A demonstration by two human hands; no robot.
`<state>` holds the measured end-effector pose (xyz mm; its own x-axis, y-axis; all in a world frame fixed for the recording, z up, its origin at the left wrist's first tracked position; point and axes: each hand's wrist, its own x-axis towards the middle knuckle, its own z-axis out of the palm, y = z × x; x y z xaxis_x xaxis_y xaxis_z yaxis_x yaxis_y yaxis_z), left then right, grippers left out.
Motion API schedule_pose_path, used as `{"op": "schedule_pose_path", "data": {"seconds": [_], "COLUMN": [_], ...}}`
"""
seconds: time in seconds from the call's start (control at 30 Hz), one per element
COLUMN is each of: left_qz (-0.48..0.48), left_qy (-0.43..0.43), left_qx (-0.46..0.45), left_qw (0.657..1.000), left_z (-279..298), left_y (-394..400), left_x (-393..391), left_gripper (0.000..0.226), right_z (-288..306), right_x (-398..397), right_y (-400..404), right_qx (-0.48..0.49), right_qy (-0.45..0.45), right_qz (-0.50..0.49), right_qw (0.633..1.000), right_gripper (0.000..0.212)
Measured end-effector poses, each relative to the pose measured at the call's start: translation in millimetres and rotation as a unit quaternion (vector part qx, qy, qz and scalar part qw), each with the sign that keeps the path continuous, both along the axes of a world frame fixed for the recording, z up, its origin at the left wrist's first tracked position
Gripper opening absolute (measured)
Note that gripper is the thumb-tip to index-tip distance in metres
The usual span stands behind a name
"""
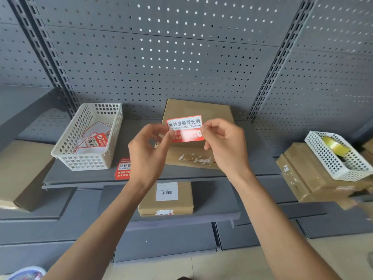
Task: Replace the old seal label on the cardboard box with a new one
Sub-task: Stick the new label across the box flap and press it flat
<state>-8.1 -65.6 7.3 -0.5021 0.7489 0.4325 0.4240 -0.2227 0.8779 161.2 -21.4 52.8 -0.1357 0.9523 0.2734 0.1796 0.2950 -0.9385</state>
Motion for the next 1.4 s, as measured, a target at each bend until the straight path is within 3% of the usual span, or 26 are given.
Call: {"op": "schedule_pose_path", "data": {"seconds": [0.2,0.37,0.7,1.4], "left_qz": [-0.032,-0.03,0.046,0.053], "left_qy": [-0.059,-0.082,-0.03,-0.105], "left_qx": [-0.02,-0.021,-0.08,-0.089], "left_qw": [0.998,0.996,0.995,0.989], "left_z": [-3.1,-9.1,-29.2,-60.2], "left_y": [2.0,-3.8,-9.3,-13.2], "left_x": [11.2,27.3,41.1,56.5], "left_gripper": [0.006,0.016,0.009,0.005], "right_z": [-12.3,-29.7,-62.8,-95.3], "right_x": [12.2,19.8,28.2,37.3], "right_y": [-3.7,-7.2,-15.7,-26.9], "right_qx": [0.004,0.001,0.033,-0.016], "right_qy": [0.048,0.062,-0.019,0.048], "right_qz": [0.005,0.002,-0.101,-0.105], "right_qw": [0.999,0.998,0.994,0.993], "right_gripper": [0.008,0.013,0.019,0.015]}}
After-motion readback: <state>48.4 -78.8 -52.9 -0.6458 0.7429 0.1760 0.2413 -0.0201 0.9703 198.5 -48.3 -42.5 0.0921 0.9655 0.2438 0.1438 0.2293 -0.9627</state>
